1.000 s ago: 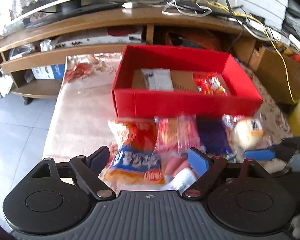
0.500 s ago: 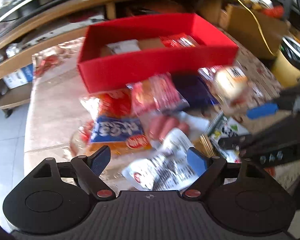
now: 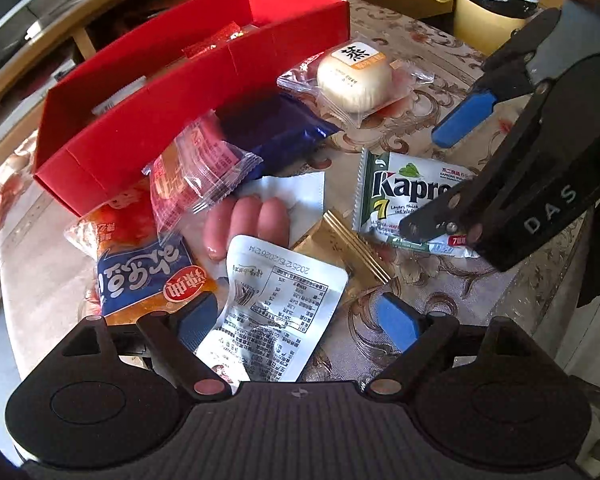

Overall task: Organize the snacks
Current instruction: 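Move the right tool down onto the green Kaprons wafer packet, then close the right tool on the Kaprons packet while the left tool grasps the white printed packet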

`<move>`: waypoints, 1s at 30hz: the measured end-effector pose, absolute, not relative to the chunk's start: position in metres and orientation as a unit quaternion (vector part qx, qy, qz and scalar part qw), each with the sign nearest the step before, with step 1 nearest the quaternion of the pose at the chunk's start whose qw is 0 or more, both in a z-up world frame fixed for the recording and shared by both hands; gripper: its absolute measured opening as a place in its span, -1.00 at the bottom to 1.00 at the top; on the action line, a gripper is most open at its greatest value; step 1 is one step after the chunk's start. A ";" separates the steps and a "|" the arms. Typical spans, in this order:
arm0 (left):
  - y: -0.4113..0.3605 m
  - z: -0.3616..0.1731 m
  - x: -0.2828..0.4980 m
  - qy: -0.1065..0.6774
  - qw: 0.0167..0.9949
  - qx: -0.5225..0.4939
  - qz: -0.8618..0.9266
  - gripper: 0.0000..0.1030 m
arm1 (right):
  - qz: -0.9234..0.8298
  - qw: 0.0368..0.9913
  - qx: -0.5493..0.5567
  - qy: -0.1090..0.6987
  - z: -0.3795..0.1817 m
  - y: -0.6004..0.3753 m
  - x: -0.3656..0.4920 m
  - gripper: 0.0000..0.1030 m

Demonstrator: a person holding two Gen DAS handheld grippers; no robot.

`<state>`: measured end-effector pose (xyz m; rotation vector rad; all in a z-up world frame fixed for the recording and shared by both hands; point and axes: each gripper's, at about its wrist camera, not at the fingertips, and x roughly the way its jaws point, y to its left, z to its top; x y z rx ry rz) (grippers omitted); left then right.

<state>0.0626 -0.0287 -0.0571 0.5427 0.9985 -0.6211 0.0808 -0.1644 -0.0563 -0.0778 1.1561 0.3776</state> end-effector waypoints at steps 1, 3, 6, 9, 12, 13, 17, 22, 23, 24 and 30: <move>-0.027 -0.057 0.063 0.470 0.797 0.244 -0.290 0.77 | 0.181 0.819 -0.038 0.543 -0.058 -0.163 0.081 0.70; -0.023 -0.057 0.066 0.480 0.798 0.230 -0.284 0.71 | 0.184 0.816 -0.037 0.546 -0.061 -0.163 0.083 0.78; -0.015 -0.056 0.065 0.491 0.801 0.211 -0.269 0.66 | 0.187 0.815 -0.040 0.547 -0.065 -0.159 0.083 0.88; -0.009 -0.057 0.063 0.499 0.803 0.200 -0.257 0.66 | 0.189 0.816 -0.074 0.542 -0.069 -0.147 0.078 1.00; -0.008 -0.055 0.062 0.503 0.803 0.198 -0.251 0.69 | 0.188 0.818 -0.078 0.539 -0.072 -0.145 0.076 1.00; -0.006 -0.056 0.063 0.507 0.803 0.193 -0.247 0.73 | 0.187 0.819 -0.079 0.537 -0.073 -0.145 0.077 1.00; -0.001 -0.061 0.073 0.521 0.802 0.182 -0.229 1.00 | 0.163 0.834 -0.067 0.523 -0.076 -0.144 0.075 1.00; -0.001 -0.060 0.070 0.516 0.803 0.185 -0.233 1.00 | 0.158 0.837 -0.080 0.517 -0.077 -0.140 0.073 1.00; -0.001 -0.060 0.070 0.516 0.804 0.183 -0.233 0.94 | 0.161 0.835 -0.085 0.519 -0.076 -0.140 0.072 0.99; -0.001 -0.058 0.069 0.513 0.805 0.183 -0.235 0.82 | 0.161 0.835 -0.086 0.519 -0.073 -0.140 0.071 0.86; -0.007 -0.051 0.061 0.501 0.811 0.178 -0.244 0.30 | 0.178 0.832 -0.093 0.517 -0.061 -0.142 0.056 0.24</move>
